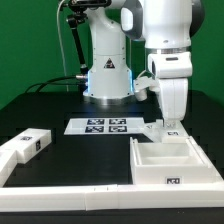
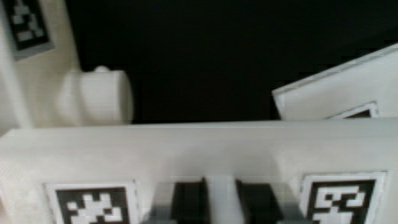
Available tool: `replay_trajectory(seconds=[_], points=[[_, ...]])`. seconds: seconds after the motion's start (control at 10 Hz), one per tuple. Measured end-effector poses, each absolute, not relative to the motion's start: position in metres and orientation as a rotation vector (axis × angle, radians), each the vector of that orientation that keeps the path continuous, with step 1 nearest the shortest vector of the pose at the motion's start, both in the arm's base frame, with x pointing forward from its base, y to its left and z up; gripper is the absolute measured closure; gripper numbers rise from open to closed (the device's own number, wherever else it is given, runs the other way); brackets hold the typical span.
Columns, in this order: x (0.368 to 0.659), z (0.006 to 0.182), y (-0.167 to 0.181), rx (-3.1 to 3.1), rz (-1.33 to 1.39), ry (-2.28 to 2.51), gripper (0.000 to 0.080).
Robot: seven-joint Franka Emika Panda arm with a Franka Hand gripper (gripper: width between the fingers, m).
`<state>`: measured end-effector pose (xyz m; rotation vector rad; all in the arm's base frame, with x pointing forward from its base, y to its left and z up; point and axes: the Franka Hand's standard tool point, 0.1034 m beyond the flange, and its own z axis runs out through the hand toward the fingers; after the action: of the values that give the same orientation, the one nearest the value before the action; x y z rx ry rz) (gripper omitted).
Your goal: Assemble cabinet
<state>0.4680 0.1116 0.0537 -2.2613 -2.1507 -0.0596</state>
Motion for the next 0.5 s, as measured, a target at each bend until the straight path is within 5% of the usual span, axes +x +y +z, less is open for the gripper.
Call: replay_trajectory(seconds=[0.5], points=[[0.493, 0.055, 0.11, -2.285, -0.096, -2.139, 0.0729]])
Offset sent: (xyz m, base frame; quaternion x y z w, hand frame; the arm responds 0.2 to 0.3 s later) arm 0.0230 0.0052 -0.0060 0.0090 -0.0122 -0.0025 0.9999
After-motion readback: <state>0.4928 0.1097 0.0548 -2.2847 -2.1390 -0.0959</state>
